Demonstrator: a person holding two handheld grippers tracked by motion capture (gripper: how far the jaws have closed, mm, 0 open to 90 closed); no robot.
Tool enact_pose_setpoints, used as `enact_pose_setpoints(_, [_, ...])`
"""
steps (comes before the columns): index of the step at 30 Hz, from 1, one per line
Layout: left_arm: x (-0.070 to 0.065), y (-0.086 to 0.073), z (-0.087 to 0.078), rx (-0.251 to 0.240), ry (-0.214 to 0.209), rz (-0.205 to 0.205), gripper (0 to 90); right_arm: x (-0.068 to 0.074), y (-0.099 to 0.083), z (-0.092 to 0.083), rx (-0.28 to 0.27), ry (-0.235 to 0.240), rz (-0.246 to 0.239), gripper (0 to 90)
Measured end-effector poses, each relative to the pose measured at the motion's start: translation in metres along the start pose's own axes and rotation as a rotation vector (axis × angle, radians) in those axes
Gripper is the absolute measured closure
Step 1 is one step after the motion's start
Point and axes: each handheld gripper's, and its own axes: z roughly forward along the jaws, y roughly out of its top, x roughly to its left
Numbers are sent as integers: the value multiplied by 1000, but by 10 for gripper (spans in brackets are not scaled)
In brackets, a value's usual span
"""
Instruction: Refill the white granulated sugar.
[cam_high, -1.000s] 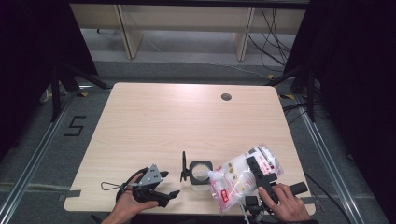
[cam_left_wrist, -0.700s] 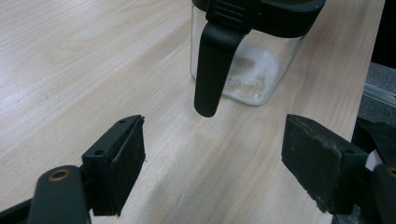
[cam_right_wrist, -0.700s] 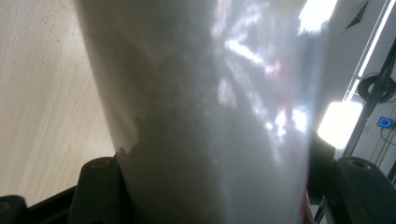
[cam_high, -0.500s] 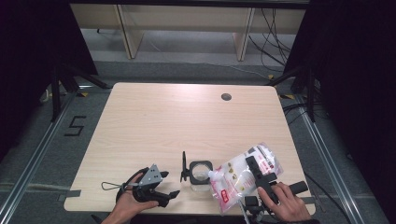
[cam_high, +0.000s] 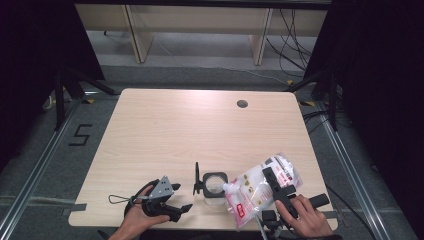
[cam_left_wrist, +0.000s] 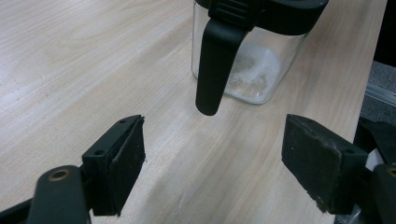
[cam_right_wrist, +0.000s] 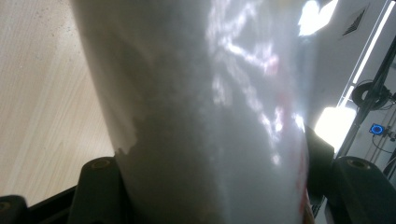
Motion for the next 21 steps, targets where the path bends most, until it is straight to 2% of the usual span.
enact_pose_setpoints(3, [0, 0, 0, -5, 1, 0, 210, 0, -1, 0, -2, -1, 9, 386])
enact_pose_setpoints(4, [0, 0, 0, 1, -5, -1, 210, 1, -1, 0, -13, -23, 17, 386])
enact_pose_setpoints(5, [0, 0, -1, 7, -6, -9, 210, 2, -2, 0, -9, -16, 49, 386])
enact_pose_setpoints(6, [-2, 0, 0, 2, -6, -31, 210, 2, -2, 0, -14, -17, 57, 386])
enact_pose_setpoints(7, [-2, 0, 0, 2, -7, -31, 210, 4, -2, 2, -34, -32, 107, 387])
enact_pose_setpoints(9, [-1, 0, 0, 4, -4, -18, 210, 4, -3, 2, -29, -24, 92, 387])
enact_pose_setpoints(10, [1, 0, 0, -4, -8, 1, 210, 6, -3, 1, -13, -18, 104, 387])
enact_pose_setpoints(13, [0, -1, 0, -10, 2, -8, 210, 5, -4, 3, -30, -31, 86, 387])
enact_pose_setpoints(14, [-1, -1, -1, 1, 0, -21, 210, 5, -3, 3, -29, -31, 97, 387])
enact_pose_setpoints(15, [0, 0, -2, 5, 11, -5, 210, 6, -3, 2, -17, -28, 113, 387])
enact_pose_setpoints(16, [-1, -1, -1, 0, 3, -32, 210, 5, -3, 2, -18, -21, 102, 387])
enact_pose_setpoints(17, [-1, -1, 0, -6, -1, -34, 209, 2, -3, 2, -31, -33, 71, 387])
enact_pose_setpoints(18, [-1, -1, 0, 0, 0, -32, 210, 4, -2, 2, -41, -35, 105, 388])
enact_pose_setpoints(19, [-1, -1, 1, -4, 13, -25, 209, 4, -2, 2, -40, -36, 101, 387])
enact_pose_setpoints(20, [-1, -1, 1, 2, 13, -23, 209, 2, -2, 1, -34, -35, 72, 388])
enact_pose_setpoints(21, [0, 0, 1, -15, 5, -6, 209, 3, -2, 0, -25, -33, 83, 388])
